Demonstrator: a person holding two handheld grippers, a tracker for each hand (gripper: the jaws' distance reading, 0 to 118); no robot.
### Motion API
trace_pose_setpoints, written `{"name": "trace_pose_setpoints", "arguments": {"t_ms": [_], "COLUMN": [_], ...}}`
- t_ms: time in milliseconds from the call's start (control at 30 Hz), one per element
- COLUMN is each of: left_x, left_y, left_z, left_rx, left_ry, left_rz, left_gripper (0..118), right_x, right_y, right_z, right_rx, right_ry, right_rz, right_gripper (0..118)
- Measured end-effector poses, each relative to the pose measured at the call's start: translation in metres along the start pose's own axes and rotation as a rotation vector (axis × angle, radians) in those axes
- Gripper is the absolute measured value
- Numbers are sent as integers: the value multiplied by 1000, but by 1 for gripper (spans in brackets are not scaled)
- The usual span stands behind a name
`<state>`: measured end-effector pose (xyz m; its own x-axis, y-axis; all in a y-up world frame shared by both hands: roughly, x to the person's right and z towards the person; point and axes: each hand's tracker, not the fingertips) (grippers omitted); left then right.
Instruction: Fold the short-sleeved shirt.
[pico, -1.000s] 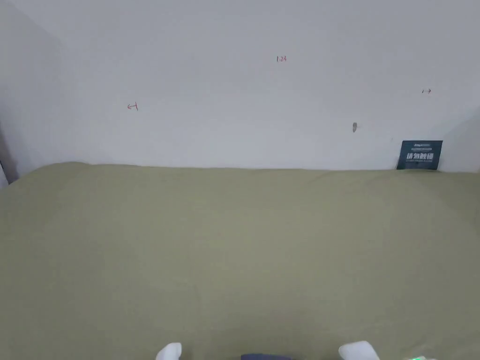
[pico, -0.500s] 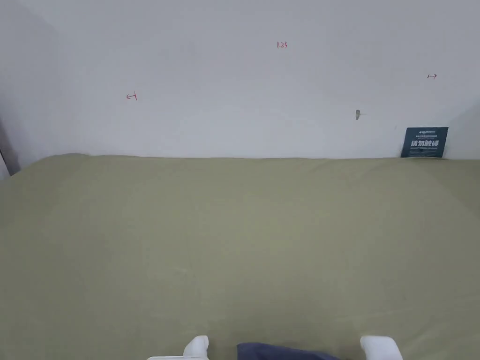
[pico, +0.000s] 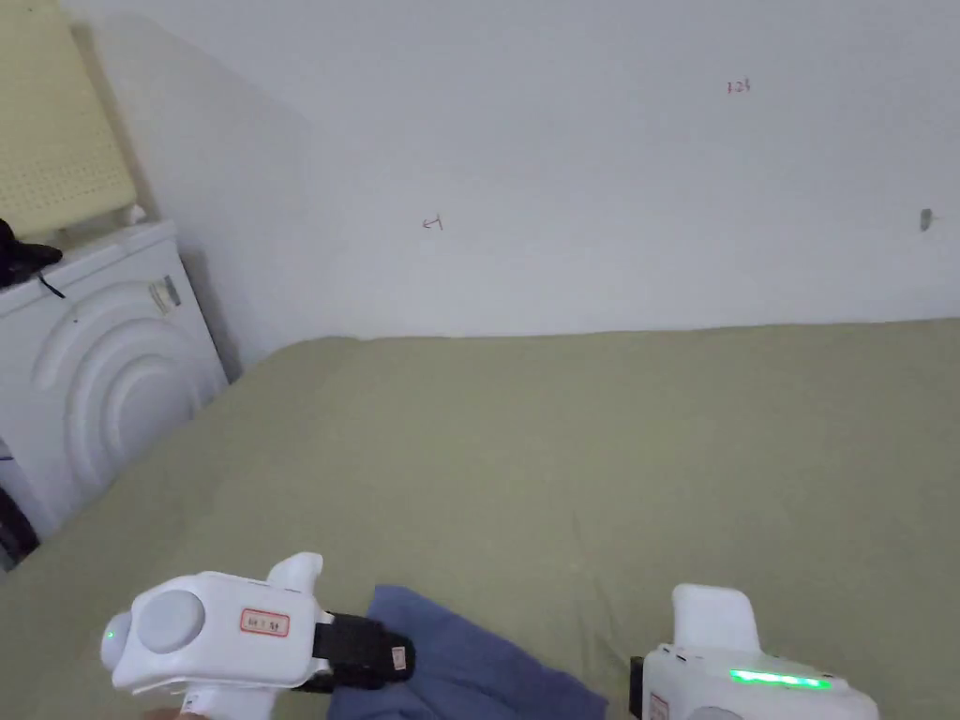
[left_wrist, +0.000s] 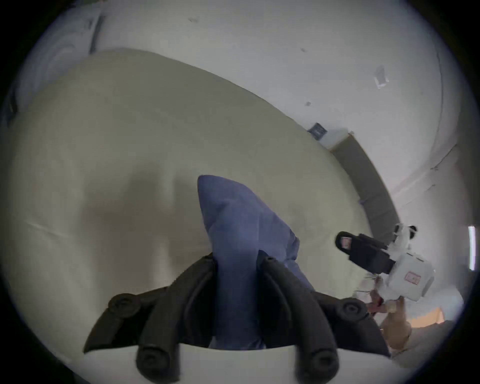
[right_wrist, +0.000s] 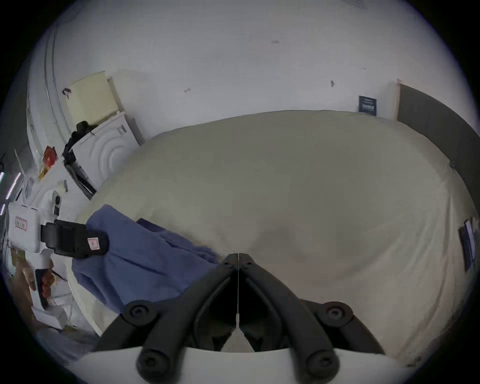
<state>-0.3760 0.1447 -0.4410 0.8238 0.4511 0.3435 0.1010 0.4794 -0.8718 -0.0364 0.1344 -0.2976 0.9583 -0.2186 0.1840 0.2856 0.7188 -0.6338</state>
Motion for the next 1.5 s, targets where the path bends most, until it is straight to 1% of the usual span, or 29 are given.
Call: {"name": "trace_pose_setpoints", "arguments": {"t_ms": [67,133,167,200,233,267,333,367,400,433,467,500,533,567,600,633,733,767,833,900,967,1067,1133,1167,1233,1267,1300,1400,1500], "left_x": [-49,-96,-117,-137,-148,-163,-181,-179,-180,-178,-169,-159,-143,-125,-105,-84,0,8,67,121,172,230,253,266,281,286,292,299,303], "left_y": [20,36,40,42,39,39,36,32,29,25,19,15,10,4,-1,-10,-34,-38,-57,-82,-102,-128,-142,-150,-157,-160,-162,-162,-162], "left_z": [32,58,69,78,87,92,101,108,117,129,141,151,159,166,169,174,166,156,133,106,80,50,43,38,32,31,28,28,28], "left_rx": [-8,-9,-3,-11,-16,-32,-64,-75,-70,-50,13,70,134,202,251,307,427,439,448,479,539,577,637,648,641,641,640,648,681], "left_ry": [95,184,249,276,308,369,509,592,606,580,595,621,645,652,655,675,546,516,498,432,394,416,302,293,303,305,295,274,269], "left_rz": [-1,19,23,36,74,109,128,124,148,163,151,121,85,80,75,35,-47,-77,-133,-216,-224,-217,-253,-284,-332,-352,-358,-352,-325], "left_gripper": [23,23,23,23,25,39,96,96,92,90,90,80,65,48,23,0,0,0,0,0,0,0,0,0,0,0,0,0,0], "right_x": [-42,-75,-88,-98,-110,-120,-132,-138,-138,-138,-135,-130,-123,-114,-107,-93,-42,-21,23,68,114,175,211,229,257,267,275,287,288], "right_y": [1,-1,-2,-4,-4,-4,-5,-4,-3,-3,-2,0,3,6,8,11,18,19,16,8,-3,-21,-35,-41,-48,-50,-51,-49,-45], "right_z": [-9,-16,-19,-22,-27,-32,-39,-40,-39,-36,-35,-31,-27,-21,-8,2,33,45,70,95,122,159,180,190,206,213,218,228,238], "right_rx": [17,4,-17,-32,-49,-56,-70,-78,-84,-80,-77,-77,-74,-72,-65,-41,39,52,76,103,111,177,236,266,281,284,286,343,408], "right_ry": [68,96,129,149,158,155,178,182,197,198,192,188,181,179,172,148,95,89,70,22,-27,-111,-171,-194,-253,-262,-265,-322,-334], "right_rz": [-16,-30,-56,-70,-64,-55,-43,-30,-20,-21,-17,-13,-18,-23,-19,-9,26,37,56,73,84,136,138,124,64,45,45,94,136], "right_gripper": [0,0,0,0,0,0,0,0,0,0,0,0,0,0,0,0,0,0,0,0,0,0,0,0,0,0,0,0,0]}}
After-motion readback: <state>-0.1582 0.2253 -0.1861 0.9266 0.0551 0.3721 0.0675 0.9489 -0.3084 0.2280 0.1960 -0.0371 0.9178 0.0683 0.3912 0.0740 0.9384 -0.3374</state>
